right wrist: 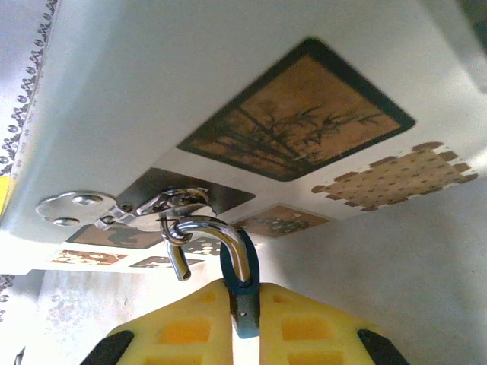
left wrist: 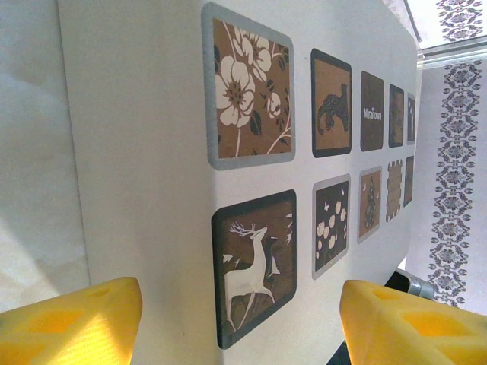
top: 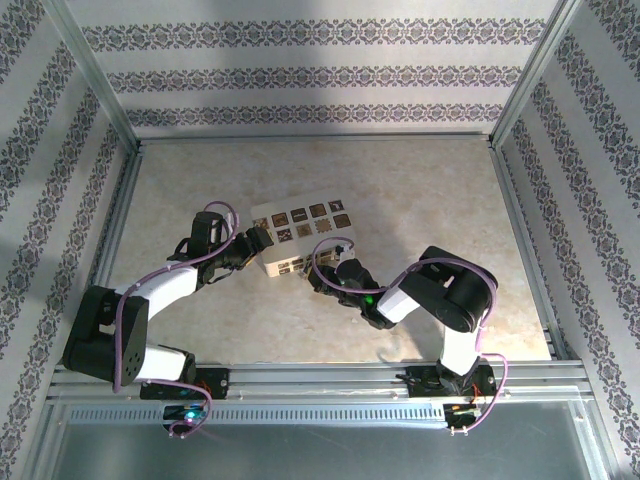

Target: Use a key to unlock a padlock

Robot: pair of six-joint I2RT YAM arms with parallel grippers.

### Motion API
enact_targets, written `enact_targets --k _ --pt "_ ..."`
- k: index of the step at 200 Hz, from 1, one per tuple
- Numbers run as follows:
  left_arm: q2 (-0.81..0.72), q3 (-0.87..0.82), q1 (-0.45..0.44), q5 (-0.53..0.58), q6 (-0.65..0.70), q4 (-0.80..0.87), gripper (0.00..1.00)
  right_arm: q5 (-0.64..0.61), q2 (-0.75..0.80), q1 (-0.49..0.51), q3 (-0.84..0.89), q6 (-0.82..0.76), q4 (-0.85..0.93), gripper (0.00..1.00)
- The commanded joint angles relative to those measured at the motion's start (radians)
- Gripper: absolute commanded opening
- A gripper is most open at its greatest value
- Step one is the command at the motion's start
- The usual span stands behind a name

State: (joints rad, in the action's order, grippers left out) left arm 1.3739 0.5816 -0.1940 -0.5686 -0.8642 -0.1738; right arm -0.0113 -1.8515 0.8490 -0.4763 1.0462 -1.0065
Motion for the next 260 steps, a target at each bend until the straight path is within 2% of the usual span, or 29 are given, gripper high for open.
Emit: enact_targets --k 1,47,137,194,260 --pt "-0.015 -0.014 0.014 -0.002 0.000 -0.047 0.69 -0.021 -0.020 0.007 0.009 0.027 0.049 0.10" --pt "-0.002 -0.030 0.013 0.001 0.006 -0.048 0.69 -0.076 0.021 0.009 0.033 0.098 0.046 0.08" --pt "0.006 -0.101 0.012 -0.007 -0.003 -0.085 0.69 -0.222 0.041 0.039 0.016 0.348 0.069 0.03" --pt "0.020 -0.106 0.013 -0.004 0.007 -0.091 0.69 -0.308 0.102 0.050 0.000 0.395 0.139 0.02" --pt "0.071 -0.118 0.012 -0.007 0.007 -0.130 0.69 -0.322 0.099 0.048 -0.037 0.482 0.201 0.02"
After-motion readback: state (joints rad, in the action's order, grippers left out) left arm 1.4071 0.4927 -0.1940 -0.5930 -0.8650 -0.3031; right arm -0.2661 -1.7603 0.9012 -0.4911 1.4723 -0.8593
